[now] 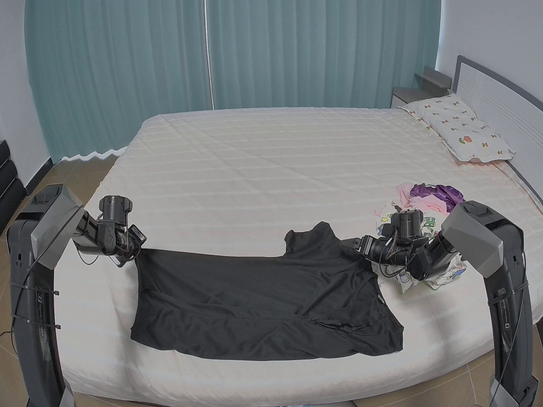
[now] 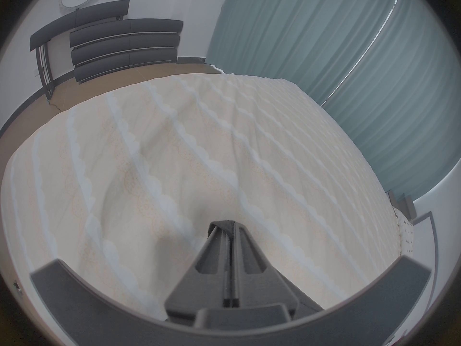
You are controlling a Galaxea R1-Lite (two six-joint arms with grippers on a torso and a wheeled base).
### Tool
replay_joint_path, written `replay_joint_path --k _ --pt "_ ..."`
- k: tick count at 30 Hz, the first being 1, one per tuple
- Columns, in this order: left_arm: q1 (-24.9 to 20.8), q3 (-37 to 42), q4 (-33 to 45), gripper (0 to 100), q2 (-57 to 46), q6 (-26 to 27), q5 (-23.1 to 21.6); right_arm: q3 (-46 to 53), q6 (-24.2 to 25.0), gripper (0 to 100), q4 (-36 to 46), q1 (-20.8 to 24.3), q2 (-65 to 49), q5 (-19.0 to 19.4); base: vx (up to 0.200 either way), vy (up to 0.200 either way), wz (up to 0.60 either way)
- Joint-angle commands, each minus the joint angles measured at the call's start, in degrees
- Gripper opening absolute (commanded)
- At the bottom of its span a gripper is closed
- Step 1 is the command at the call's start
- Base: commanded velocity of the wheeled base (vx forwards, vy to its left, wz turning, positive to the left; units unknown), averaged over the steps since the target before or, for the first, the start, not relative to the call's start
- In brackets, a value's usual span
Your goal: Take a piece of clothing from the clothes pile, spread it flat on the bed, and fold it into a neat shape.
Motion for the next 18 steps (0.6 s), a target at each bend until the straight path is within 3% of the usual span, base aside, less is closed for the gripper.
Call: replay_joint_path --k 1,10,11,18 --pt "0.0 0.3 0.1 0 -0.1 -0.2 -0.1 -4.4 -0.3 100 1.7 1.4 2.8 -0.5 0.0 0.0 0.0" --pt "-0.1 0.9 0.0 0 -0.1 -0.2 -0.1 -14.5 -0.9 100 9.0 1.5 6.9 -1.1 0.0 0.0 0.0" --pt "-0.1 0.9 0.0 0 -0.1 -0.2 -0.1 -14.5 -0.9 0 9.0 1.5 6.9 -1.1 0.0 0.0 0.0" --pt "0.0 0.9 -0.1 0 -0.1 0.0 -0.1 -17.0 -0.3 0 10.4 1.3 7.9 -2.2 0.0 0.0 0.0"
